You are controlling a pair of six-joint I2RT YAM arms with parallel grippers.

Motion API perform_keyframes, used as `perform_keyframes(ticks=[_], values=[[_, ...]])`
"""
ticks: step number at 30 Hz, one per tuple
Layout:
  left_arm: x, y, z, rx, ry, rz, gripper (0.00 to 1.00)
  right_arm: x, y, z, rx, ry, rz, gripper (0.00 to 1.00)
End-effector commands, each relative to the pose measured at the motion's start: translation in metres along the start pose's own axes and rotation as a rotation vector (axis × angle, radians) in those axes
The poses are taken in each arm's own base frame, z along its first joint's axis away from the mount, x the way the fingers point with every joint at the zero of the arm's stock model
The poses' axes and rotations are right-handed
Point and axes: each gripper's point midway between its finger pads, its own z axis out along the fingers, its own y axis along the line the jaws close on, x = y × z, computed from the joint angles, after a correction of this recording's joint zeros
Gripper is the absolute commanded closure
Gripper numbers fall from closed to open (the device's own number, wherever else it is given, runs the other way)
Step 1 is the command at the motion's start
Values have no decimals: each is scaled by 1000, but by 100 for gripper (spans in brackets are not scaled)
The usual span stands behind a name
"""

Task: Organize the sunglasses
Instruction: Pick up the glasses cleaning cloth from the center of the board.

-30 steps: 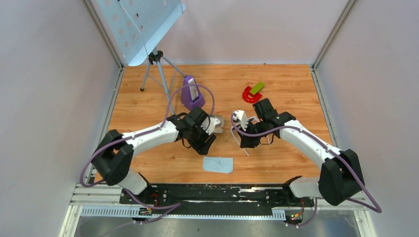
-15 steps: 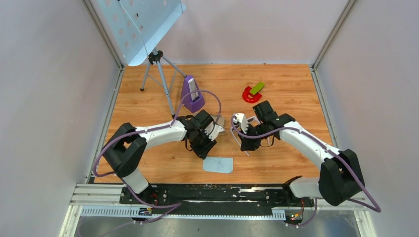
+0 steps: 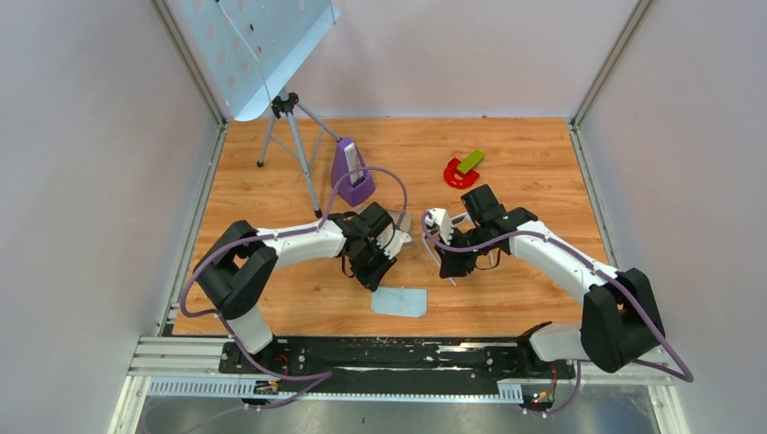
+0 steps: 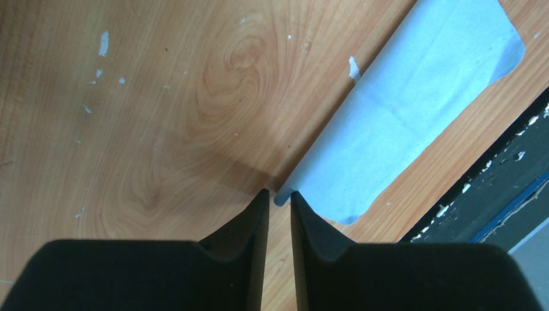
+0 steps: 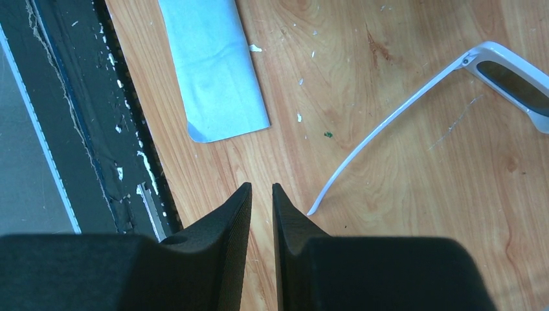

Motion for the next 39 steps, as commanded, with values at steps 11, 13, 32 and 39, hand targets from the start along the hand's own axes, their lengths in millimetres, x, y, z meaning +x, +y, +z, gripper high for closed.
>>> perform_keyframes(ticks=[11,13,32,39], values=[[-9,-4,3,27,-15,-9,100,2,-2,23,23,105,-270,80],[-7,-4,2,25,-15,-19,100,3,-8,30,50,125,-306,80],[-1,0,4,36,13,-89,100,22,13,71,37,231,-553,76],[0,0,5,37,17,-93,100,23,12,78,29,246,-529,76]])
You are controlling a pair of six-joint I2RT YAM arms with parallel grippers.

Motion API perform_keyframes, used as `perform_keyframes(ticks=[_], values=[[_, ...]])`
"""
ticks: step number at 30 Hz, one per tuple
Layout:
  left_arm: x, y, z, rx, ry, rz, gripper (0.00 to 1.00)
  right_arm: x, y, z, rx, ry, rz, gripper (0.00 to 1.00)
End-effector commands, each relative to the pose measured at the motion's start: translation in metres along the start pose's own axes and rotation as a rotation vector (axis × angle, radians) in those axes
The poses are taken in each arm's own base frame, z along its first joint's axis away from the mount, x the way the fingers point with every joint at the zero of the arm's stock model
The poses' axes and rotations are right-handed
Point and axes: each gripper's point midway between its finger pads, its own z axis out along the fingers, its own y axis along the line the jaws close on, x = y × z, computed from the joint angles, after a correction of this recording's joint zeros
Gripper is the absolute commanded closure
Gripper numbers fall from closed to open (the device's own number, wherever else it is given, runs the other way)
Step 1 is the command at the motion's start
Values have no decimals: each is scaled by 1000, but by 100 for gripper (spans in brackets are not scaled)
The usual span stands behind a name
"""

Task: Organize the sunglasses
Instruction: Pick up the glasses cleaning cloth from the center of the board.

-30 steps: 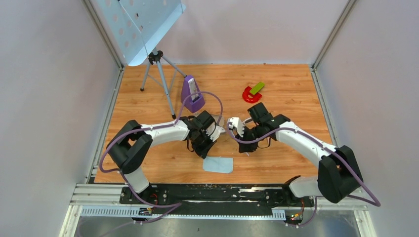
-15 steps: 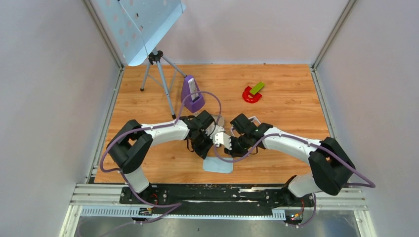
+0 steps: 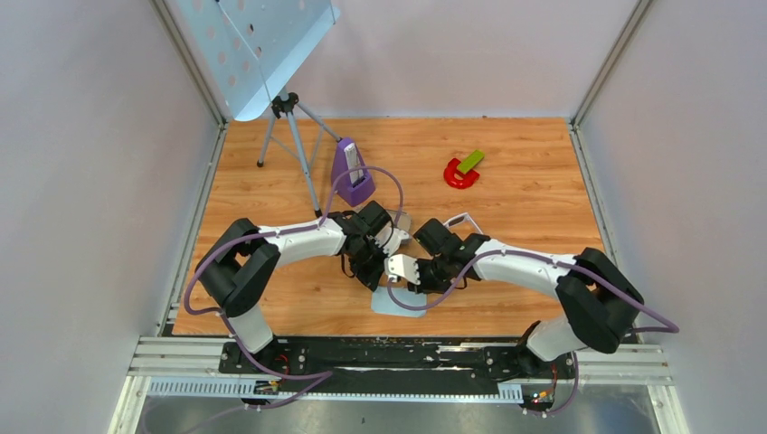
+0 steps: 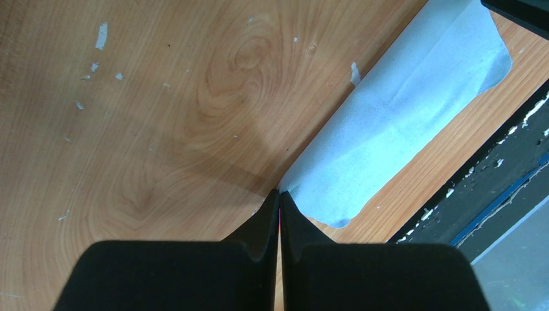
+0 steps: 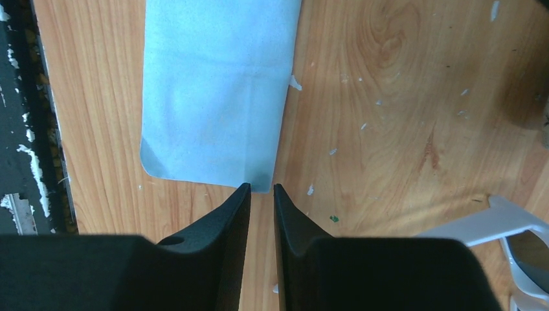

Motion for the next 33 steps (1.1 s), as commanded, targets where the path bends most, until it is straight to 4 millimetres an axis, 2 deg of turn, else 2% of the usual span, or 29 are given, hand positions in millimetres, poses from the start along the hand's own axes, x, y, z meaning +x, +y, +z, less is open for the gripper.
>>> perform_keyframes(ticks=[1,9,17,20,26,33], values=[[2,1,2,2,24,-17,100,3,5,8,-25,32,-5,76],[3,1,3,5,31,-19,100,8,8,14,-44,55,0,79],[2,3,1,-10,23,-22,100,7,8,14,-52,58,-1,100],[-2,5,-4,-23,-1,-24,100,5,4,10,-38,63,3,100],[-5,14,-11,-68,-32,-30,100,0,-16,-2,31,56,29,100],[-12,25,-19,-134,-71,-62,100,-2,-33,-2,67,72,66,100]])
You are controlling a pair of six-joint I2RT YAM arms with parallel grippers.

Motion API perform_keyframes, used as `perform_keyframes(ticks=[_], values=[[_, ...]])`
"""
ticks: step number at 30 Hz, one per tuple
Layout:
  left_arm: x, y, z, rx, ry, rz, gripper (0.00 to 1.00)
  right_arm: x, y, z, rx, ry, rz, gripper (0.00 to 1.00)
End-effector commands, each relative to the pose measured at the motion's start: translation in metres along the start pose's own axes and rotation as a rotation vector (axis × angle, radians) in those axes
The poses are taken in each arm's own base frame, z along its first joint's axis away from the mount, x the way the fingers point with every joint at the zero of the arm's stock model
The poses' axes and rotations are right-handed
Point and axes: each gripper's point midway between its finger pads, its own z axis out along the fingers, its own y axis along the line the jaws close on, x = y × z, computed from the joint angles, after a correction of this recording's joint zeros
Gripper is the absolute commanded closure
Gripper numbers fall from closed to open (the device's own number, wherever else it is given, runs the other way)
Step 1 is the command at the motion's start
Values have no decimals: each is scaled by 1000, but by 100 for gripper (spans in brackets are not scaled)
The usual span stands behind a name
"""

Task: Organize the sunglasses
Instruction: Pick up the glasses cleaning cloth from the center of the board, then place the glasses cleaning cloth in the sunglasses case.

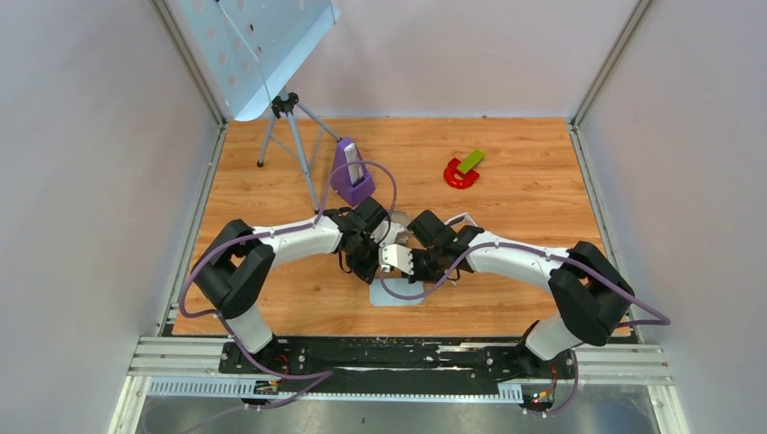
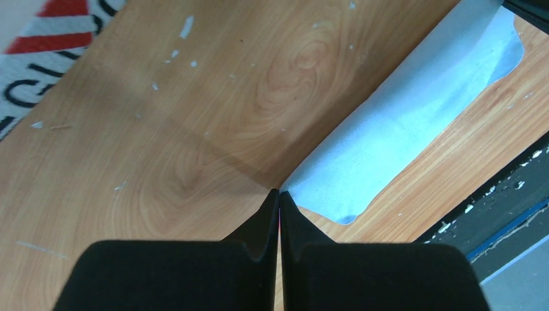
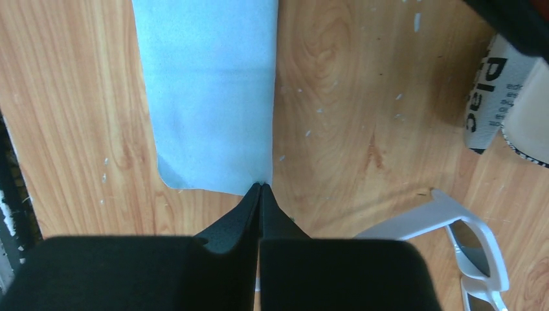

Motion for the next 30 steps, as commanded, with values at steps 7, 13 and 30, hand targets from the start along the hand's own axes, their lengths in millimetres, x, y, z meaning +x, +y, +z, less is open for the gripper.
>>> perform_keyframes(ticks=[7,13,30], values=[[-21,21,-26,-119,-113,-27,100,-3,-31,-4,86,38,64,100],[-37,32,-41,-175,-150,-25,100,-16,-55,-12,169,10,82,100],[-73,68,-79,-370,-213,-54,100,-54,-103,-25,278,-54,152,100]])
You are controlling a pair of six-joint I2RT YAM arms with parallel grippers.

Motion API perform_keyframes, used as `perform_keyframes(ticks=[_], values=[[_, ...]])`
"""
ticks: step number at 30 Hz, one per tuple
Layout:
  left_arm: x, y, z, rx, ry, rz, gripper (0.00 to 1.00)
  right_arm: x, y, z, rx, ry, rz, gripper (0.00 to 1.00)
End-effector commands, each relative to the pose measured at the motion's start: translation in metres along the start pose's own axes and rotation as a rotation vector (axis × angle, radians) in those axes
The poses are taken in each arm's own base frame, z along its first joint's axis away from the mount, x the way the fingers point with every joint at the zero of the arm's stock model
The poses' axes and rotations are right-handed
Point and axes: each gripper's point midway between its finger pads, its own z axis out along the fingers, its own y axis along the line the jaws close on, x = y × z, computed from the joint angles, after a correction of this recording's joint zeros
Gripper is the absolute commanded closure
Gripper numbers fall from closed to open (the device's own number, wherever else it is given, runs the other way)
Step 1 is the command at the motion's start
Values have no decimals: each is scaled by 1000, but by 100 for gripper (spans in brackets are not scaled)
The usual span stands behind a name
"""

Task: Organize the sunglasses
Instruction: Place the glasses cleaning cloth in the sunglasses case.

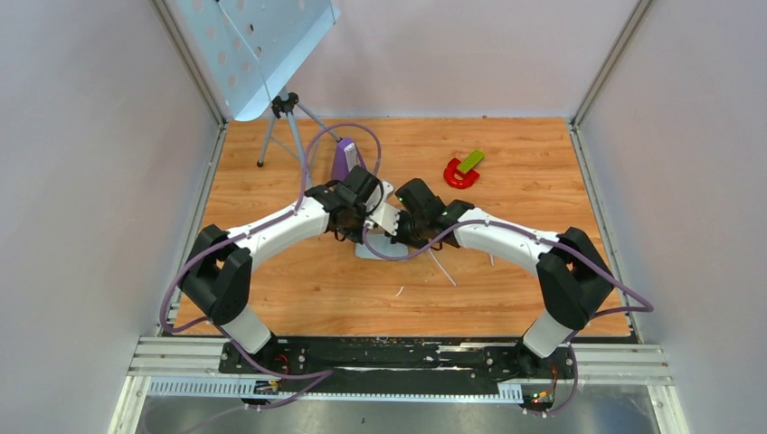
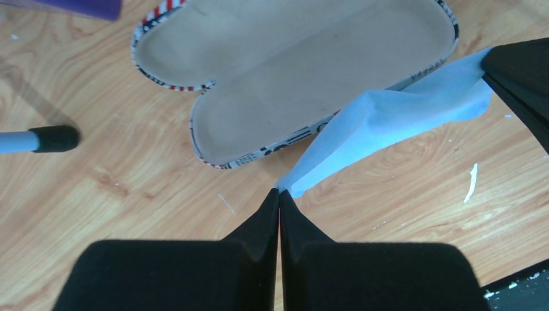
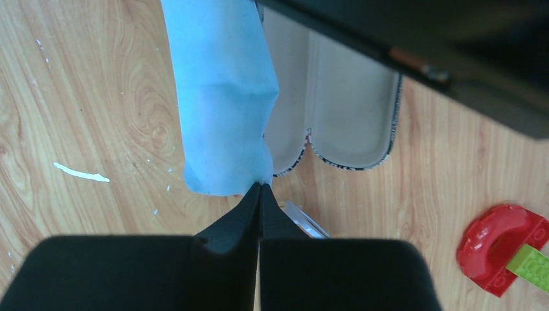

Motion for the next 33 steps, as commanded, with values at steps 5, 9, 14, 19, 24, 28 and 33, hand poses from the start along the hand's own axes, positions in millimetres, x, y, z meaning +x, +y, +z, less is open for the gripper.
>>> perform_keyframes(ticks=[5,9,14,19,24,28,33], values=[[-21,20,-12,-87,-31,-4,100,-9,-20,-4,52,2,33,100],[-24,24,-5,-88,-29,-18,100,-5,-26,4,53,16,57,100],[-31,32,6,-114,-23,-35,100,4,-35,17,54,46,104,100],[-36,31,16,-95,-10,-39,100,5,-40,20,54,46,124,100],[-45,34,21,-87,-22,-54,100,7,-44,23,48,43,137,100],[-47,37,25,-87,-13,-65,100,11,-45,29,37,52,148,100],[-46,40,30,-82,-5,-75,100,11,-44,34,22,50,158,100]])
